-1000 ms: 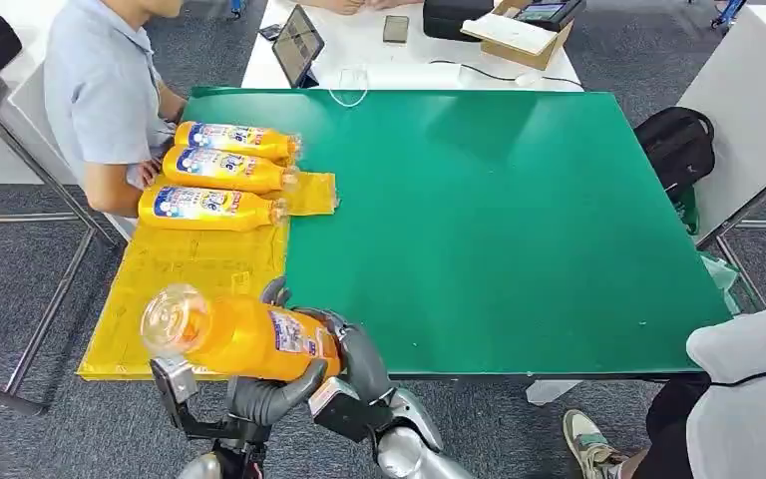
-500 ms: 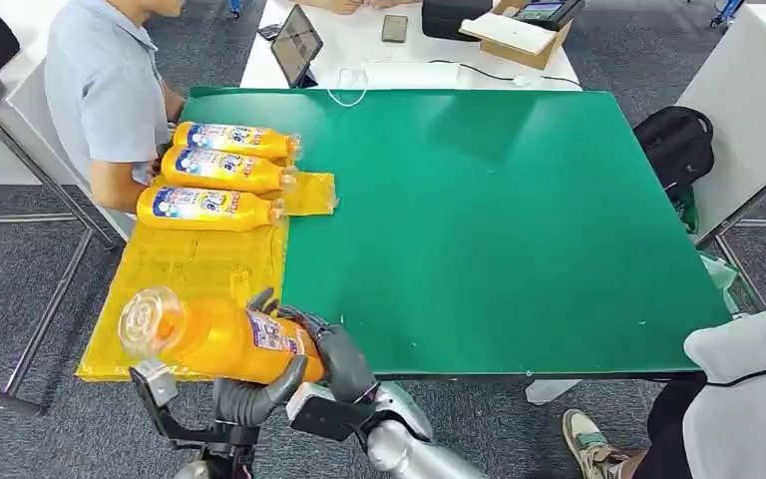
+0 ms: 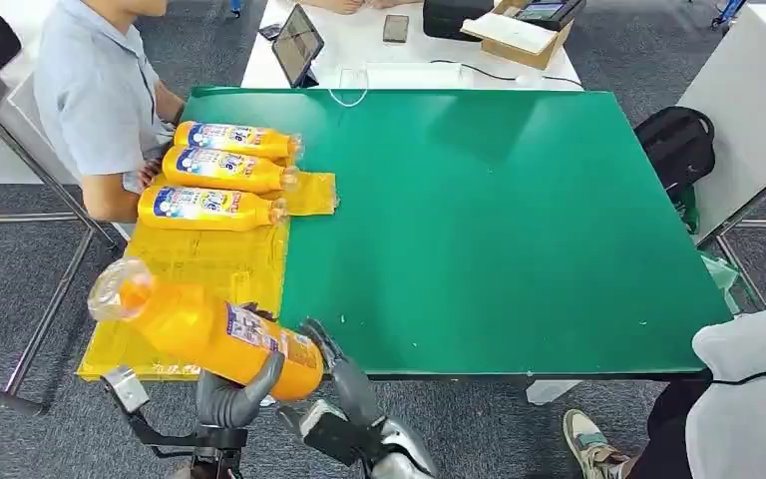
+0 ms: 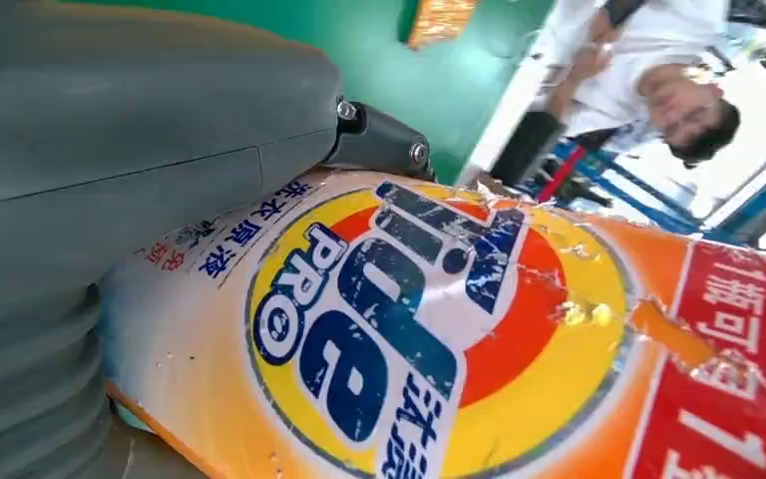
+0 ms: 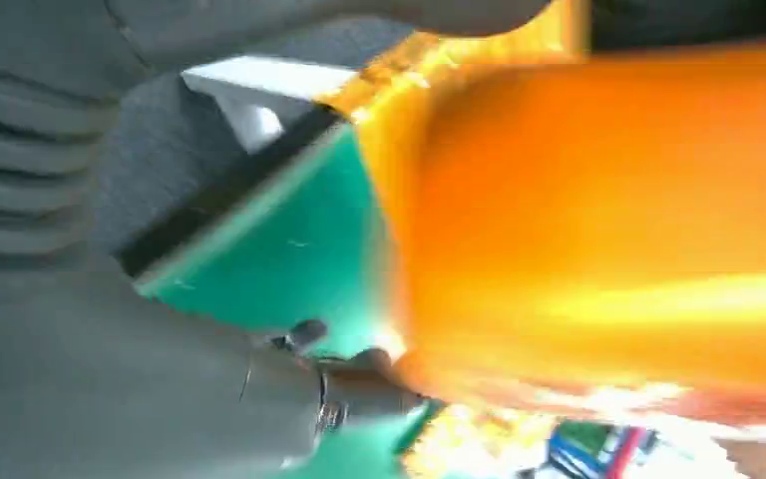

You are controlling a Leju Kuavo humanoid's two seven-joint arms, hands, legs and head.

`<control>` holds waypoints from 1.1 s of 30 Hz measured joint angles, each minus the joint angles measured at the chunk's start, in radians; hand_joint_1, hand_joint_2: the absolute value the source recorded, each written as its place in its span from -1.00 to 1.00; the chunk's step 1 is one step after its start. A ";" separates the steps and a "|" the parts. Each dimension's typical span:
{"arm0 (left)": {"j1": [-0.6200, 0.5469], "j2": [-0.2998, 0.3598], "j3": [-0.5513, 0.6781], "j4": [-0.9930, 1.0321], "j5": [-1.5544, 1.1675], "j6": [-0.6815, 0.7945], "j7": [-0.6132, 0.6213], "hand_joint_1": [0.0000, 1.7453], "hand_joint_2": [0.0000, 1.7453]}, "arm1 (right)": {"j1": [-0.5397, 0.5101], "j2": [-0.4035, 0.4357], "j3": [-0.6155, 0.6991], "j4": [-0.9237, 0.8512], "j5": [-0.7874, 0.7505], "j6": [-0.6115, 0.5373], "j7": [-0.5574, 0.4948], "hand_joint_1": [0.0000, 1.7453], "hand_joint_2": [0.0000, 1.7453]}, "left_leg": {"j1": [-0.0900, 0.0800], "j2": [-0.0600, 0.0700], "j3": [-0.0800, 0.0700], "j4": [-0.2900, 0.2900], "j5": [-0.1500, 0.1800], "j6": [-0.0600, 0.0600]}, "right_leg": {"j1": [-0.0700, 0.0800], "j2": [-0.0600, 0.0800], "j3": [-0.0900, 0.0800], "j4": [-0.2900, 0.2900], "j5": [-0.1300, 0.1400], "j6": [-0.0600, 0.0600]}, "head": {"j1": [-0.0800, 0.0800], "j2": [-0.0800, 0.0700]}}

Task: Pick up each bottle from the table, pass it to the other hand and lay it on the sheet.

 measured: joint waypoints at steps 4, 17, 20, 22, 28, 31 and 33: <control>-0.004 -0.009 0.050 -0.013 -0.021 0.064 0.007 1.00 1.00 | 0.058 -0.026 -0.062 -0.089 -0.060 -0.087 0.000 -1.00 -1.00 | 0.000 0.000 0.000 0.000 0.000 0.000 | 0.000 0.000 0.000 0.000 0.000 0.000 | 0.000 0.000; -0.182 -0.003 0.192 0.213 -0.883 0.569 -0.017 1.00 1.00 | 0.141 -0.047 -0.170 -0.302 -0.094 -0.149 0.000 -1.00 -1.00 | 0.000 -0.001 0.001 0.000 0.001 0.000 | 0.000 0.000 0.001 0.000 0.000 0.000 | 0.000 0.000; -0.258 -0.005 0.292 0.367 -1.386 0.581 0.053 1.00 1.00 | 0.139 -0.044 -0.171 -0.307 -0.092 -0.109 0.000 -1.00 -1.00 | 0.000 0.000 0.001 0.000 0.001 0.000 | 0.000 0.000 0.002 0.001 0.000 0.000 | 0.000 0.000; -0.313 -0.004 0.345 0.463 -1.569 0.582 0.120 1.00 1.00 | 0.136 -0.039 -0.170 -0.307 -0.091 -0.098 0.000 -1.00 -1.00 | 0.000 0.000 0.001 0.000 0.001 0.000 | 0.000 0.000 0.001 0.001 0.001 0.000 | 0.000 0.000; -0.478 0.036 0.385 0.778 -1.854 0.549 0.368 1.00 1.00 | 0.116 -0.027 -0.170 -0.307 -0.092 -0.080 0.000 -1.00 -1.00 | 0.001 -0.002 0.001 0.000 0.002 -0.002 | 0.001 -0.001 0.002 0.001 0.001 0.000 | 0.000 0.000; -0.553 0.054 0.383 0.903 -1.895 0.514 0.433 1.00 1.00 | 0.110 -0.024 -0.170 -0.306 -0.094 -0.074 0.000 -1.00 -1.00 | 0.001 -0.002 0.001 0.000 0.002 -0.002 | 0.000 -0.001 0.002 0.001 0.001 0.000 | 0.000 0.000; -0.600 0.061 0.376 0.970 -1.910 0.497 0.465 -0.10 1.00 | 0.107 -0.022 -0.170 -0.305 -0.094 -0.072 0.000 -1.00 -1.00 | 0.001 -0.004 0.002 0.000 0.002 -0.002 | 0.000 -0.002 0.004 0.001 0.000 0.000 | 0.000 0.000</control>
